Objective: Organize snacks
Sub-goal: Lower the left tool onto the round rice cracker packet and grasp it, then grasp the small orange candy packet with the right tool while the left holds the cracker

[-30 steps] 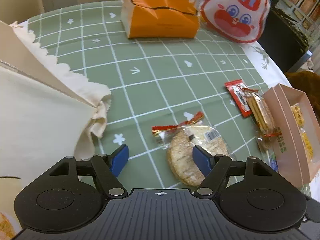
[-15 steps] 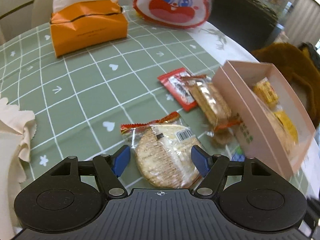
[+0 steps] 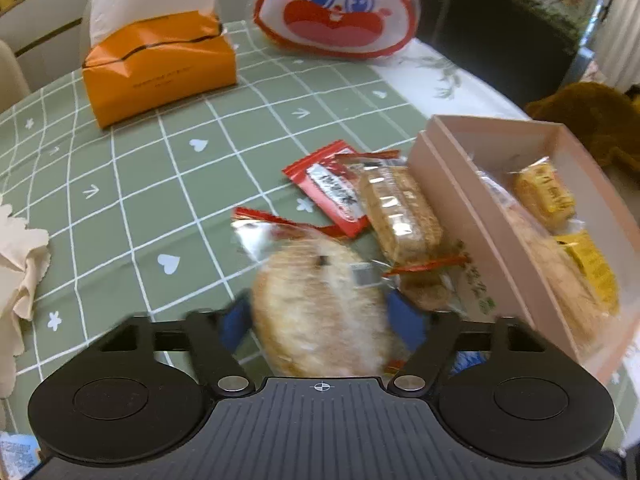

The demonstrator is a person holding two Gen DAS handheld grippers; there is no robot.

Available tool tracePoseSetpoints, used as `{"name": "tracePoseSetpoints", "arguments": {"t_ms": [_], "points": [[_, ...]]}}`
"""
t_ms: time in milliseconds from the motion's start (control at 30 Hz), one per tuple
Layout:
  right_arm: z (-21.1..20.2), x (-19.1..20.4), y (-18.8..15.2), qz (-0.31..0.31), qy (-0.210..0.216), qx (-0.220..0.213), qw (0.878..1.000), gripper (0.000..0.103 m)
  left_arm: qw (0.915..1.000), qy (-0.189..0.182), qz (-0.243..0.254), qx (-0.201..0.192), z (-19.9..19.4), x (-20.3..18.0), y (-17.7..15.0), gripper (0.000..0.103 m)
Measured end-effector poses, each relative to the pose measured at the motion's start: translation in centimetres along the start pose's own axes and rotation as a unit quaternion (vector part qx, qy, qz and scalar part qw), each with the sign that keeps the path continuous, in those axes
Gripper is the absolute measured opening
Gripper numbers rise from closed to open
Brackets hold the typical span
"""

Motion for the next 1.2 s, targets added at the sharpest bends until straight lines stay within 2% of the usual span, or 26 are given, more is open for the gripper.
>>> {"name": "tracePoseSetpoints", "arguments": {"t_ms": [33,67,233,400,533,700,900,1033,1200], "points": [[0.0,0.0,0.0,-0.001,0.0,-0.002,1.0,0.103,1.0,-0.008,-0.005,0.002,-0.3,0.4,-0.2,0.031],[0.1,0.0,0.2,-0.002,0.0,-0.004,1.0,0.103,0.9998,-0.012,-0.014,0.003,-0.7,1.0,-0.3,0.029],[0.2,-0.1,-0.1,-0.023,0.01,-0.021,0.999,0.103,0.9982,-0.011,-0.059,0.006,-3.0,4.1,-1.9,0.026],[0.0,0.0,-0.3,-0.028,0.012,-0.027,0.999,0.103,0.9949,-0.04,-0.092,0.014,-6.8,6.2,-5.0,0.023],[-0.1,0.1,-0.5,-0.026,0.009,-0.035,0.999,0.103,0.9928,-0.067,-0.096,0.027,-9.8,6.8,-8.0,0.023],[-0.2,0.6,-0.5,-0.012,-0.001,-0.034,0.999,0.103,0.9918,-0.079,-0.09,0.046,-11.3,7.4,-11.2,0.023],[-0.2,2.2,0.6,-0.014,0.003,0.011,1.0,0.103,0.9898,-0.09,-0.1,0.046,-12.4,9.0,-12.7,0.023],[0.0,3.5,1.8,-0.019,-0.008,0.021,1.0,0.103,0.9884,-0.099,-0.107,0.044,-13.1,10.3,-12.9,0.023],[0.3,5.0,4.5,-0.007,0.006,0.021,1.0,0.097,0.9866,-0.106,-0.118,0.041,-13.4,11.6,-13.4,0.023]]}}
Point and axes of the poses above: each gripper's, at about its wrist camera, not at the fingertips, and z roughly the way its jaws point, x to its left, y to its top, the point moved 4 cm from there along z, roughly the way its jaws point, and after that the axes turned 14 degrees about -z, right-handed, at the moved point
